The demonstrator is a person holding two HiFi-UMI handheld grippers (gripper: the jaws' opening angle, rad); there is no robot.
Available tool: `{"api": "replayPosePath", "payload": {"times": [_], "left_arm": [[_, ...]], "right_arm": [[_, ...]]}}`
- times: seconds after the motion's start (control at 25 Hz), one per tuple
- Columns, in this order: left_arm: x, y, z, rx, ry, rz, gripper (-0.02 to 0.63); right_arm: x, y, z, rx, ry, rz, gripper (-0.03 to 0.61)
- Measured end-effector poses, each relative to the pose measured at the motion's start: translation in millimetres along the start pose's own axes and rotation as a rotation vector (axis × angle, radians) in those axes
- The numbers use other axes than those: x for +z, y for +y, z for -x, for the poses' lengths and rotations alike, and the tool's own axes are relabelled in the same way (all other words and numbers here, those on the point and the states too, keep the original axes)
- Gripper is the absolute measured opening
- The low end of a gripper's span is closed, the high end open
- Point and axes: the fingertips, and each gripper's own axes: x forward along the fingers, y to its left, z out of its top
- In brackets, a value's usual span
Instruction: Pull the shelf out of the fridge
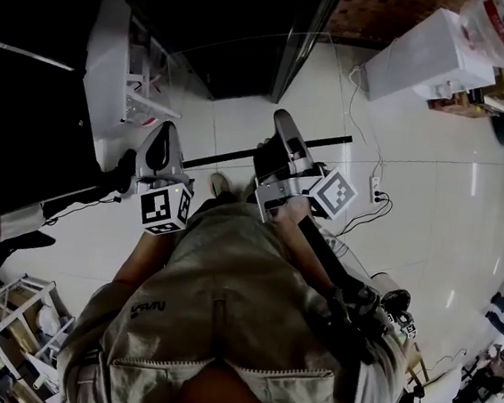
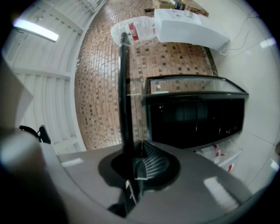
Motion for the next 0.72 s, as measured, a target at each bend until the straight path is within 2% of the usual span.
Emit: {"api": "replayPosePath", "payload": {"times": [0.32, 0.72], "left_arm": [[3, 16, 6, -0.019, -0.024, 0.016, 0.006], [5, 12, 3, -0.070, -0.027, 0.009, 0.006]], "right_arm": [[-17, 6, 9, -0.001, -0.024, 0.018, 0.014], [-17, 9, 15, -0.003, -0.060, 0.026, 0.015]]}}
